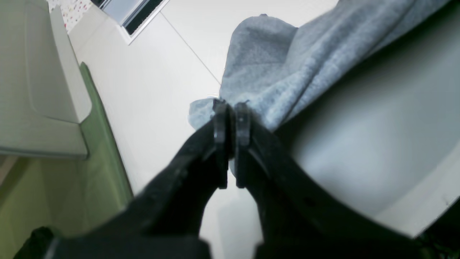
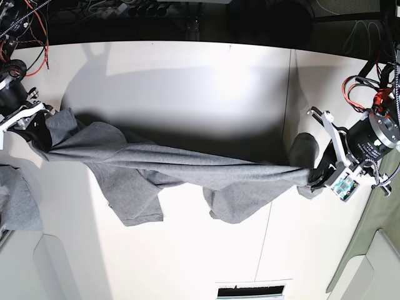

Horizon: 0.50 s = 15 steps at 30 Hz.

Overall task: Layout the t-shirt on the table in an organized manner, then fold the t-shirt properly
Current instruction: 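Stretch the shirt taut between both grippers across the table, then release with the left gripper and regrasp the shirt edge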

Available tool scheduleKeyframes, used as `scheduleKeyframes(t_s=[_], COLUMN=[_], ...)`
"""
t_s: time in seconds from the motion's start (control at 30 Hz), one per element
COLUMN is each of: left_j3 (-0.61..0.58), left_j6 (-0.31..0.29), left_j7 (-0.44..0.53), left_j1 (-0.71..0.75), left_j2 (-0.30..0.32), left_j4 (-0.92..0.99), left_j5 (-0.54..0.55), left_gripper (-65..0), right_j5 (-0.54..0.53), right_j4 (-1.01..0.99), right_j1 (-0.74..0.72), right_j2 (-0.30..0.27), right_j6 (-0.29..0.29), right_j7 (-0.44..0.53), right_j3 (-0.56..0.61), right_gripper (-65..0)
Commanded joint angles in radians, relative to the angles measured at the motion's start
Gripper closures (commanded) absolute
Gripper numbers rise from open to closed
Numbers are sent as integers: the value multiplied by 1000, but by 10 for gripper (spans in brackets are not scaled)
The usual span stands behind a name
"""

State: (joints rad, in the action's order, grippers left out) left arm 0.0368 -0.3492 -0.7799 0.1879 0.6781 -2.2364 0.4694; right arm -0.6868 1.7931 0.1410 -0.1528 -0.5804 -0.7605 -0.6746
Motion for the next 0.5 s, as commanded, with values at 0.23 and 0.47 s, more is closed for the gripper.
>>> scheduleKeyframes(t_s=[0.23, 0.47], left_j3=[6, 11], left_j6=[-164, -200], left_j7=[306, 124], left_j1=[-113, -312], left_j2=[-127, -199], left_j4=[488, 854], left_j5=[-18, 152], left_gripper=[-219, -274], right_j5=[112, 111], right_j4=[-115, -333], right_j1=[-82, -188], right_j2=[-36, -35], right_j6=[8, 8], right_j7=[83, 87], right_j3=[43, 138], right_gripper=[0, 0])
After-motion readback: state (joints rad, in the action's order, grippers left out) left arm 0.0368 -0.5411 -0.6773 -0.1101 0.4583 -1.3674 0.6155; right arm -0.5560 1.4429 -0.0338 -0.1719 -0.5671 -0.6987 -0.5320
